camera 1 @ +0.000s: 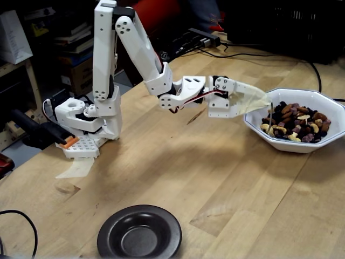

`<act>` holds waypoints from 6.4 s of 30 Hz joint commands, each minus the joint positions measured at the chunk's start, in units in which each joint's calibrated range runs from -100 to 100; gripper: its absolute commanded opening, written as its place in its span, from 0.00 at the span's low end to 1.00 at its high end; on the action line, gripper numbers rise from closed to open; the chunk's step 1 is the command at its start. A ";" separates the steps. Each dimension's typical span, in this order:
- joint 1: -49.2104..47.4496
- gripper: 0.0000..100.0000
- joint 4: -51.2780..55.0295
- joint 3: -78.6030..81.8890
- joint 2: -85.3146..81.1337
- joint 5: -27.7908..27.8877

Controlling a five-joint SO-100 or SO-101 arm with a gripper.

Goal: Use spoon to transfer food from the white bowl to brown plate

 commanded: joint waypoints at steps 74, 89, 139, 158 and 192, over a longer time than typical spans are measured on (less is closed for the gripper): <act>-12.05 0.04 -1.48 -12.57 12.04 -11.28; -9.38 0.04 -1.48 -12.57 4.16 -21.49; -5.16 0.04 -0.61 -3.63 -13.30 -19.83; 0.54 0.04 6.50 -3.45 -22.28 -18.80; 16.91 0.04 13.78 -3.36 -26.90 -21.25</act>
